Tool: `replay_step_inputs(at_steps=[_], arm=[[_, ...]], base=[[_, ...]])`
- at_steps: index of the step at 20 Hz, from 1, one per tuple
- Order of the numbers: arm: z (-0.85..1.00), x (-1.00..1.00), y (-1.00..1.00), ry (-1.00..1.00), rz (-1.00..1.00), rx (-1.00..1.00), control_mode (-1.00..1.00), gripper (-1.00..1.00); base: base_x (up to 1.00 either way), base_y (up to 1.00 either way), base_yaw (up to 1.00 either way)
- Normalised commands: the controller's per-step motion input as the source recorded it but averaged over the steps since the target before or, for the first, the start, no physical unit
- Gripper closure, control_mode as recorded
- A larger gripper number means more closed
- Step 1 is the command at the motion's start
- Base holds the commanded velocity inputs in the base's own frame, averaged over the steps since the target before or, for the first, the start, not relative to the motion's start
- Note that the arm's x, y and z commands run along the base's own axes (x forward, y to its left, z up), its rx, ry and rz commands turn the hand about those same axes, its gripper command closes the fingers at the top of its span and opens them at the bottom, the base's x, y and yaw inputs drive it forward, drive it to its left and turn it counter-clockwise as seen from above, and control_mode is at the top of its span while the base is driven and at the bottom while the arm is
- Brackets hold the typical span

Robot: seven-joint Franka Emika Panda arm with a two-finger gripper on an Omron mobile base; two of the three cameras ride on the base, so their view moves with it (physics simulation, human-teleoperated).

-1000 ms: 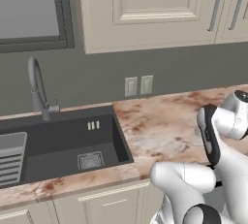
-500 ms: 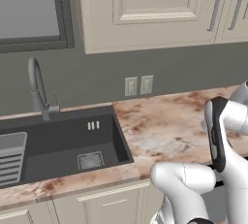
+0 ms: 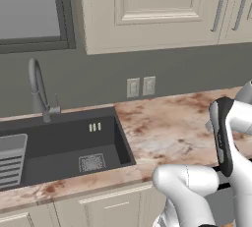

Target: Take the fork and place it on the left side of the plate. Then take the spoon and place it on the right side of the plate. Make sure they're directly next to the plate.

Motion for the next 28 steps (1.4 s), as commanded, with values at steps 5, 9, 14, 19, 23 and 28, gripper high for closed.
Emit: replay_step_inputs(at_steps=[5,9,14,19,23,28], arm=[[0.0,0.0,0.0,0.0,0.0,0.0,1.0,1.0],[0.0,0.0,0.0,0.0,0.0,0.0,1.0,1.0],[0.0,0.0,0.0,0.0,0.0,0.0,1.0,1.0],[0.0,0.0,0.0,0.0,0.0,0.0,1.0,1.0],[0.0,0.0,0.0,0.0,0.0,0.0,1.0,1.0],[0.0,0.0,0.0,0.0,0.0,0.0,1.0,1.0]], base=[[-0.87,0.05,0.0],[-1.0,0.0,0.0],[-1.0,0.0,0.05],[-1.0,0.06,0.09],[-1.0,0.19,0.11],[-1.0,0.23,0.14]])
